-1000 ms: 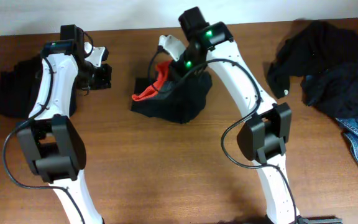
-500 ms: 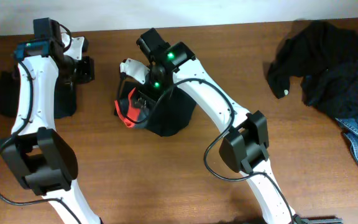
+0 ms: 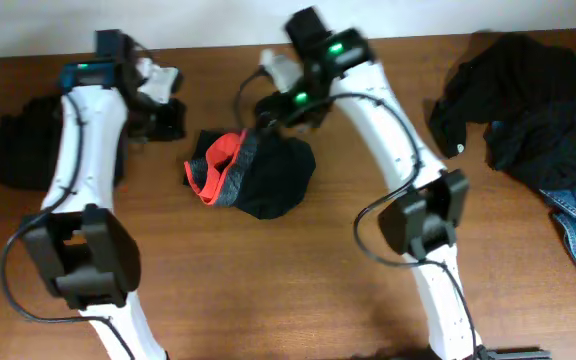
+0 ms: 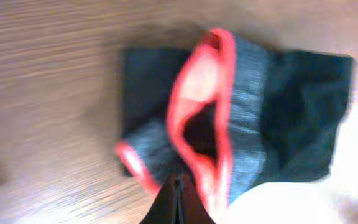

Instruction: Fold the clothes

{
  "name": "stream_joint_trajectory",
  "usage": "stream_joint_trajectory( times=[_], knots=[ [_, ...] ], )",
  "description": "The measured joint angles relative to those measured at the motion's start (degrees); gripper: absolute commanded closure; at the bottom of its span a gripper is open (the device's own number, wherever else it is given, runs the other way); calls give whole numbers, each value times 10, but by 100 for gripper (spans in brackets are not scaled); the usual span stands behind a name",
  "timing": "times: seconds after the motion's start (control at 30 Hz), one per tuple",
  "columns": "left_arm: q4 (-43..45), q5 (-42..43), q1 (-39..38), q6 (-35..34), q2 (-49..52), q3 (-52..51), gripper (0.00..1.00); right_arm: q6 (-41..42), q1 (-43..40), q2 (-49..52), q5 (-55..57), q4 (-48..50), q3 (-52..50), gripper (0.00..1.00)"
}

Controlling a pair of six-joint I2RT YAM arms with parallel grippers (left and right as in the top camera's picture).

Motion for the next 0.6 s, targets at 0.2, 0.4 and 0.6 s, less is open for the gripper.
stream_joint_trajectory(
  times=[0.2, 0.4, 0.6],
  knots=[
    [-4, -1, -73, 23, 0, 0, 100, 75, -56, 0, 0, -78, 0, 1],
    [24, -46, -105, -7, 0, 0, 100, 100, -33, 0, -23, -69, 0, 96],
    [66, -99, -26, -171, 0, 0, 48, 149, 13, 0, -14, -35, 0, 96]
  ],
)
